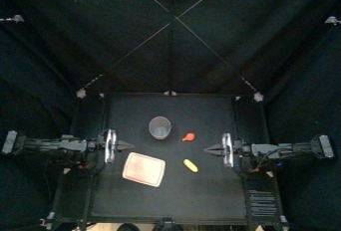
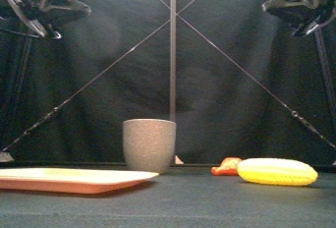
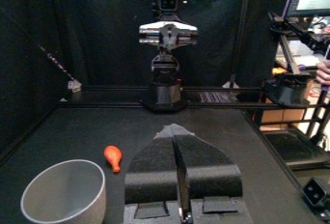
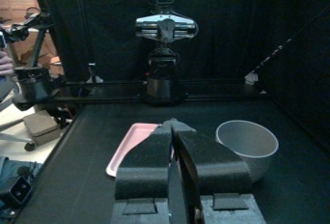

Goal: Pick the corn then place it on the pink plate
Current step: Pick the corn

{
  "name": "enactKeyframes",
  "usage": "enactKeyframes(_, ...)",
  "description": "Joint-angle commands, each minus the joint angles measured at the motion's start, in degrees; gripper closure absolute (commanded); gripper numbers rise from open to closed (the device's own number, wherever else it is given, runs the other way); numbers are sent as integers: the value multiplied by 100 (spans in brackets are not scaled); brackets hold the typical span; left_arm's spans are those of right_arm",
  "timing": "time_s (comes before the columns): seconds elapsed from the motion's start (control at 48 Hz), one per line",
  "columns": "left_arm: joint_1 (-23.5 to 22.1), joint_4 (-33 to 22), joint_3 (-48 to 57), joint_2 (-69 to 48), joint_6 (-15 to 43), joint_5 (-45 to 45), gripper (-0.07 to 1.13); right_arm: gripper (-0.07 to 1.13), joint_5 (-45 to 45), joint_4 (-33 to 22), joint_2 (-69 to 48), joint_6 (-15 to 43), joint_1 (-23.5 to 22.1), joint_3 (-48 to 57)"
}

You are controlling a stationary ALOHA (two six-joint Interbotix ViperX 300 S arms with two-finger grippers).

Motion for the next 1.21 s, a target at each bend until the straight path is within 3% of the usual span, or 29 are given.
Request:
enactKeyframes(0.021,211,-9,-141,-132,18,0,111,106,26,35,211,35,-9,79)
enactKeyframes(0.25,290,-97,-176,-281,18,220,108,100,457,817,993,738,18,132)
enactKeyframes(0.375,308,-97,-176,-281,9,457,108,90,853,1099,1512,1283,158,-62)
enactKeyframes(0.688,396,-114,-193,-290,9,888,107,32,1143,1160,2426,1758,492,-492)
enactKeyframes(0.833,396,-158,-193,-290,18,905,107,12,1143,1310,2900,1758,721,-624)
enactKeyframes(1.208,396,-149,-202,-308,26,914,107,8,1143,1459,4447,1749,782,-844)
